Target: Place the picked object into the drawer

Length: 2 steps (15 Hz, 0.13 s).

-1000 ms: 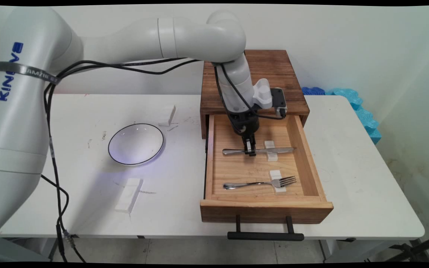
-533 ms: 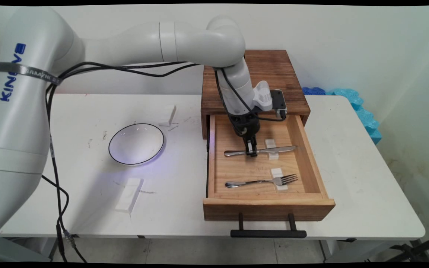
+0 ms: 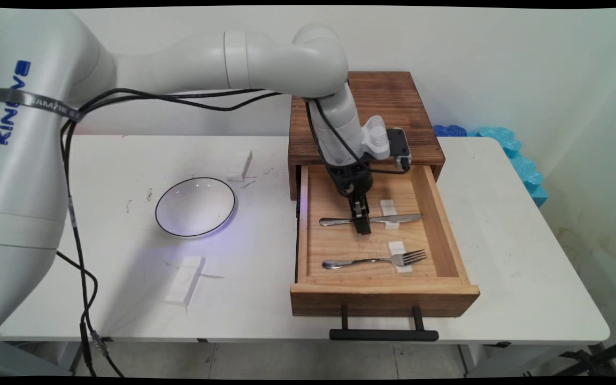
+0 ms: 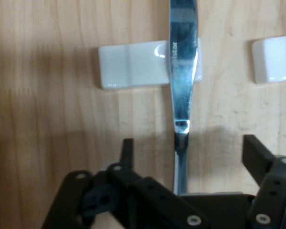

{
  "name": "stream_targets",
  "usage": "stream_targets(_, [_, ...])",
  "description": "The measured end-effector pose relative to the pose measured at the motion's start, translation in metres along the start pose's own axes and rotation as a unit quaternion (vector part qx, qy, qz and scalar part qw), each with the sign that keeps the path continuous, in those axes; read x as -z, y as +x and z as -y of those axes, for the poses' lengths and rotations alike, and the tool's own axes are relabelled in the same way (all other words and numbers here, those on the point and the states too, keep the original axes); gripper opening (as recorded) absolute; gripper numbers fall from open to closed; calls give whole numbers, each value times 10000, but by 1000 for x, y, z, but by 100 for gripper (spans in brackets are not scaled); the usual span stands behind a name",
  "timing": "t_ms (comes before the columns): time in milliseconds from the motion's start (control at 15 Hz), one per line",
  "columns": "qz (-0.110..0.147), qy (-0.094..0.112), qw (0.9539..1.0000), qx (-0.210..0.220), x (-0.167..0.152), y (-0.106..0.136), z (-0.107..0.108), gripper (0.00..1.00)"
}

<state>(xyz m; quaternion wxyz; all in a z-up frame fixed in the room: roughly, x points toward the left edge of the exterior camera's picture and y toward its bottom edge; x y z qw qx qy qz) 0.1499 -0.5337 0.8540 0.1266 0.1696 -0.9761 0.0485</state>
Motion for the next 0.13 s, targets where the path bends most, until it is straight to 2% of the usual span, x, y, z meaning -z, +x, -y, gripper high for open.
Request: stream_targets(133, [-46, -12, 10000, 17, 5, 0, -3, 100])
